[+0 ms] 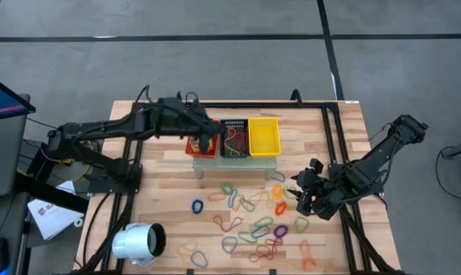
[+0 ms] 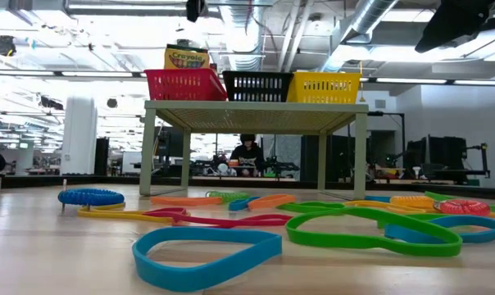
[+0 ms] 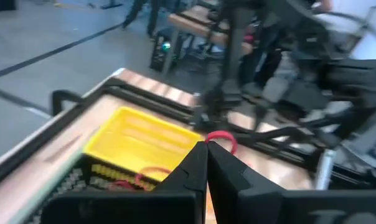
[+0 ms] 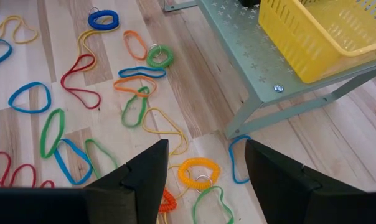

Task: Pick & Place Office Desk Supplies
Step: Put the red rubber band into the black bin on the shelf, then put the yellow rubber band into the black bin on the shelf

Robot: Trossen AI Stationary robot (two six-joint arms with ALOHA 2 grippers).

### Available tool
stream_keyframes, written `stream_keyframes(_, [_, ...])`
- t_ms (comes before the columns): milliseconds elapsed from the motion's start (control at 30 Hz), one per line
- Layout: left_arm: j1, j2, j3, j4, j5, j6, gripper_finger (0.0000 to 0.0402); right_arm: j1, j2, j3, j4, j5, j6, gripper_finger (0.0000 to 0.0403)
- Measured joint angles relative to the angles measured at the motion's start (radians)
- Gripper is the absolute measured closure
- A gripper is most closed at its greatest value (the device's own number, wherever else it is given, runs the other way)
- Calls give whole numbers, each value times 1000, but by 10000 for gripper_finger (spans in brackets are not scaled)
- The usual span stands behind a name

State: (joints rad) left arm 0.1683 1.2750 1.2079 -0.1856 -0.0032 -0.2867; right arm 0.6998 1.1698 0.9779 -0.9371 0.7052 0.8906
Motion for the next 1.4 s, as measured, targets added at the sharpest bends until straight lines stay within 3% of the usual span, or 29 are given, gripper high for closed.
stream_keyframes(167, [85, 49, 0, 1, -8, 59, 401, 0, 0, 0, 0, 0, 0, 194])
stream_keyframes(367, [97, 121, 0, 7, -9, 104, 381, 0, 0, 0, 0, 0, 0, 194])
stream_keyframes(700, [47, 122, -1, -51, -86, 150, 253, 0, 0, 0, -4, -1, 0, 194])
stream_keyframes(867, [5, 86, 31, -222, -95, 94, 211, 0, 0, 0, -5, -1, -1, 194])
stream_keyframes(1067, [-171, 13, 40, -414, -131, 67, 211, 0, 0, 0, -5, -1, -1, 194])
stream_keyframes(1233, [-394, 14, 38, -585, -208, -77, 217, -1, 0, 0, -4, -1, 0, 194])
stream_keyframes(1400, [-610, 56, 1, -590, -272, -238, 208, -3, 0, 0, -3, -1, 0, 194])
